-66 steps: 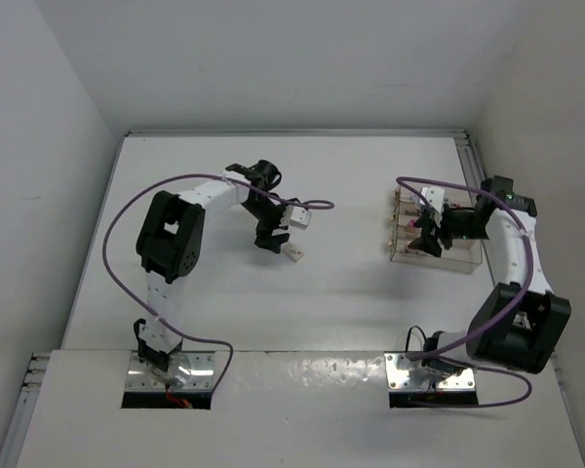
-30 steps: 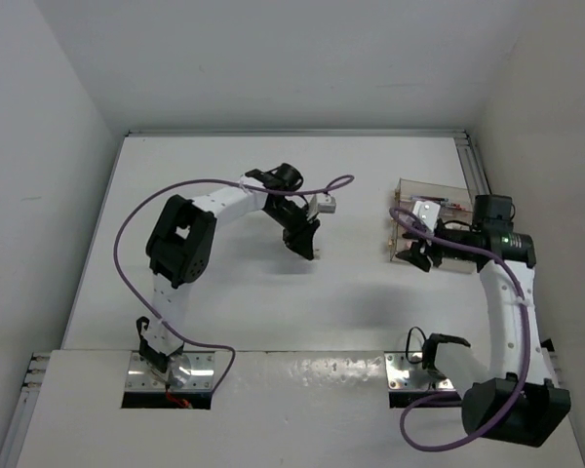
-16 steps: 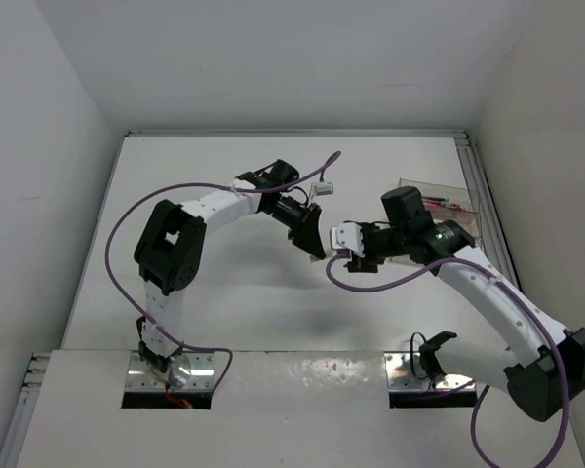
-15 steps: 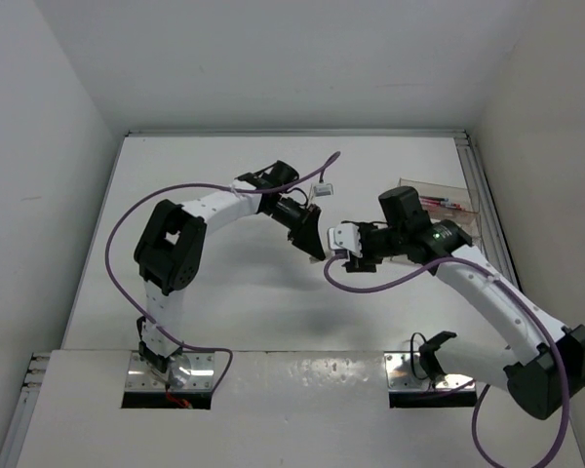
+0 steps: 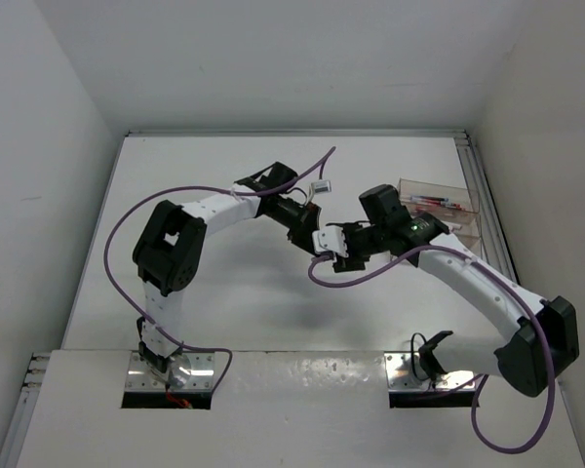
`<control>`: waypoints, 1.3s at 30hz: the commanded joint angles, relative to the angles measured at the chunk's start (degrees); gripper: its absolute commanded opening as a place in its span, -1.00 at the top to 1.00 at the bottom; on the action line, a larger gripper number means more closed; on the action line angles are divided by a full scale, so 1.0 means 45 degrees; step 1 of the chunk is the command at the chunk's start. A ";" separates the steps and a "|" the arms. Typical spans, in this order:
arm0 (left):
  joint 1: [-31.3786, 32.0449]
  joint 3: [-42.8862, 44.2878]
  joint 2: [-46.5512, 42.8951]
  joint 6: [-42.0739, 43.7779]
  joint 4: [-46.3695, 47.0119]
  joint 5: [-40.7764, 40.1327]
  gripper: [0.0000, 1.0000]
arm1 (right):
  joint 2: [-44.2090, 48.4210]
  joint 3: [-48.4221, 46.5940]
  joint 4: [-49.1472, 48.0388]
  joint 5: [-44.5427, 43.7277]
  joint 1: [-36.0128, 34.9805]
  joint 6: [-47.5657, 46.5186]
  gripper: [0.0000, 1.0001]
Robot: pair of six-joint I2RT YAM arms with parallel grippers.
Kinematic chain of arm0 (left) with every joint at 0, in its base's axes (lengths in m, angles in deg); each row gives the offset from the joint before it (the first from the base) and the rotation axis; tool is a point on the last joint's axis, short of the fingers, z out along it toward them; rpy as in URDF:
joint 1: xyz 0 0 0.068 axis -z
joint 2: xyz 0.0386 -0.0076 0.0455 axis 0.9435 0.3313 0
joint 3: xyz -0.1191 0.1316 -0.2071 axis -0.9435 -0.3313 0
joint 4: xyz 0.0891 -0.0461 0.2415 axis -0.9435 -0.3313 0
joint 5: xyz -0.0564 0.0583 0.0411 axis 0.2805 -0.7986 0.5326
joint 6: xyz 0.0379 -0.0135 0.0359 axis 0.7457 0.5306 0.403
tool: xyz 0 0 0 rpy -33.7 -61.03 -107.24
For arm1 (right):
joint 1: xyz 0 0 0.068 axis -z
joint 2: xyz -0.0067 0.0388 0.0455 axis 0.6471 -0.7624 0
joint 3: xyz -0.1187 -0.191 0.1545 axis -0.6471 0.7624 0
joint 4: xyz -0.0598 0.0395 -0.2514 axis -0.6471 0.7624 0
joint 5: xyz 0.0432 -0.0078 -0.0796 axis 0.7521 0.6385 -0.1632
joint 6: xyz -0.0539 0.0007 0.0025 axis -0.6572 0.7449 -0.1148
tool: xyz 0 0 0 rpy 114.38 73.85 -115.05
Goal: Sort the stationery into containers
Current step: Pass the stationery from the left arm to the right, then place the stationery into the container
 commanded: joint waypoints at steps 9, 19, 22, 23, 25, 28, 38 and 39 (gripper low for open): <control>-0.0032 -0.0182 -0.0889 -0.0308 0.0707 0.0794 0.83 | -0.0399 -0.0864 0.0005 0.0673 -0.0378 -0.0391 0.78; -0.1495 -0.0046 -0.1397 0.1388 -0.0736 -0.0532 -1.00 | 0.1006 -0.0005 0.2616 0.0885 0.6079 -0.3977 1.00; -0.1809 0.0363 -0.1184 0.2638 -0.1947 -0.1313 -1.00 | 0.0502 -0.0800 0.4780 0.1238 0.9615 -0.7141 1.00; -0.1809 0.0500 -0.1143 0.2892 -0.2394 -0.1586 -1.00 | -0.0196 -0.1153 0.5332 0.1278 1.0357 -0.7786 1.00; -0.1654 0.0852 -0.1046 0.3149 -0.2477 -0.2485 -1.00 | -0.0962 -0.2282 0.6522 0.1239 1.2117 -0.9215 1.00; -0.1458 0.1087 -0.1006 0.3363 -0.2555 -0.3306 -1.00 | -0.2232 -0.3088 0.6958 0.0889 1.3585 -1.0057 1.00; -0.1575 0.1478 -0.0830 0.3617 -0.2867 -0.3815 -1.00 | -0.4245 -0.2974 0.5593 -0.0147 1.4174 -1.0176 1.00; -0.1594 0.1459 -0.0830 0.3617 -0.2868 -0.3854 -1.00 | -0.4440 -0.2934 0.5321 -0.0167 1.4135 -1.0098 1.00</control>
